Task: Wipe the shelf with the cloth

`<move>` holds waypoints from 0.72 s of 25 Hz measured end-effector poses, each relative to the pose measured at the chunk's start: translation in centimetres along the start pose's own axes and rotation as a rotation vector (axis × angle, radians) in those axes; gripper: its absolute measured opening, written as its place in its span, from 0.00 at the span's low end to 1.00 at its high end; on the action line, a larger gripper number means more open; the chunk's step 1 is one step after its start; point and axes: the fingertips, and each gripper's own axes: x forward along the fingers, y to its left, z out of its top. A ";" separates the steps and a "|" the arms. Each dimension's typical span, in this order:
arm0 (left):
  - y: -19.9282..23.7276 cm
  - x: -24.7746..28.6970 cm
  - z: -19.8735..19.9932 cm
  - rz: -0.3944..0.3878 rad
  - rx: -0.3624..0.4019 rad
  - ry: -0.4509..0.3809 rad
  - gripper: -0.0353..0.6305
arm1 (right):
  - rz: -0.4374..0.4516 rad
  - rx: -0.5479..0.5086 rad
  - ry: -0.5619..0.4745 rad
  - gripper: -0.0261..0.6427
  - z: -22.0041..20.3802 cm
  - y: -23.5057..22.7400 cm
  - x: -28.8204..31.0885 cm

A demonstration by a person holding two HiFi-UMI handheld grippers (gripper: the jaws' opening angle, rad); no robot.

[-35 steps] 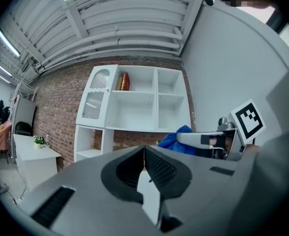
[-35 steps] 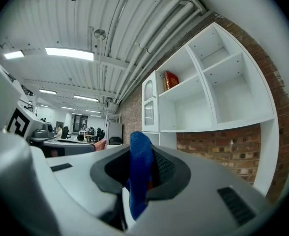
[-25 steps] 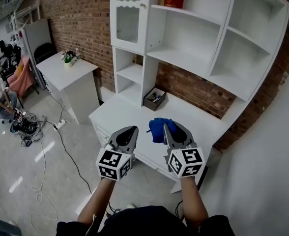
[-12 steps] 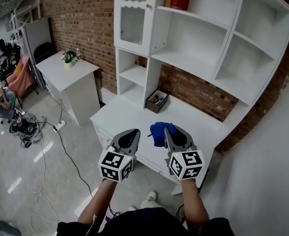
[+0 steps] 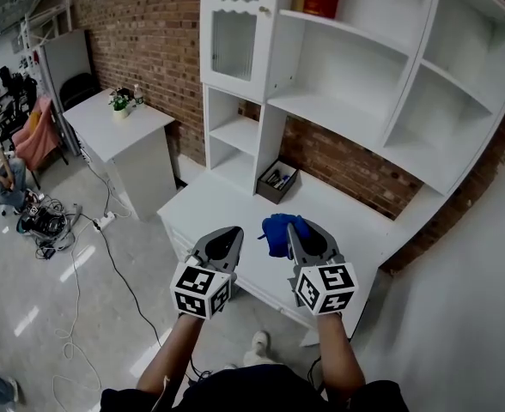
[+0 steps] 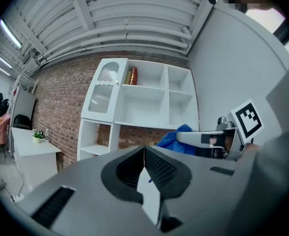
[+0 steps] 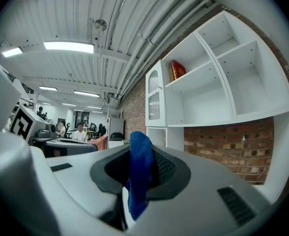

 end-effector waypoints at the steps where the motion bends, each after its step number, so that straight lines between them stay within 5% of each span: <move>1: 0.2 0.4 0.1 0.002 0.002 -0.001 0.08 | 0.001 -0.002 0.000 0.17 0.0 -0.2 0.4; 18: 2.0 7.7 1.6 0.023 0.020 -0.012 0.08 | 0.016 0.038 -0.029 0.17 1.0 -6.4 6.0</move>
